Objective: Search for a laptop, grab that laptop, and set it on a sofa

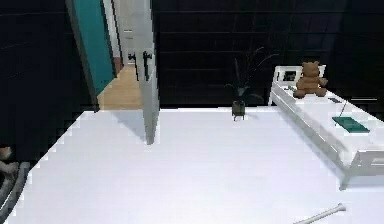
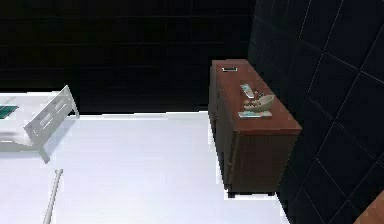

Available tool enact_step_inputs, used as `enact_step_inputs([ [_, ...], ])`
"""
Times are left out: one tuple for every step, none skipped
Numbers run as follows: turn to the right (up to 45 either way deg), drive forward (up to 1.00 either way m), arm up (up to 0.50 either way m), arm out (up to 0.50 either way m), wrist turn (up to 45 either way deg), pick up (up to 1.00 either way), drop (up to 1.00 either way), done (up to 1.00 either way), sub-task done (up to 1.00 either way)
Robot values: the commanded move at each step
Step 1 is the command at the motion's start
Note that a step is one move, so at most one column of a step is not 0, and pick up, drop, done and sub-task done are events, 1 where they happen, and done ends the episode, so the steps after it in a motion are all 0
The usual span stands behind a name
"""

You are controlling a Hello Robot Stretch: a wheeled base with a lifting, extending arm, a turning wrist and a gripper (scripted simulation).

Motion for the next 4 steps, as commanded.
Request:
enact_step_inputs([
  [-12.0, 0.00, 0.00, 0.00, 0.0, 0.00, 0.00, 0.00, 0.00],
  [0.0, 0.15, 0.00, 0.00, 0.0, 0.00, 0.00, 0.00, 0.00],
  [-18.0, 0.00, 0.00, 0.00, 0.0, 0.00, 0.00, 0.00, 0.00],
  [0.0, 1.00, 0.00, 0.00, 0.0, 0.00, 0.00, 0.00, 0.00],
])
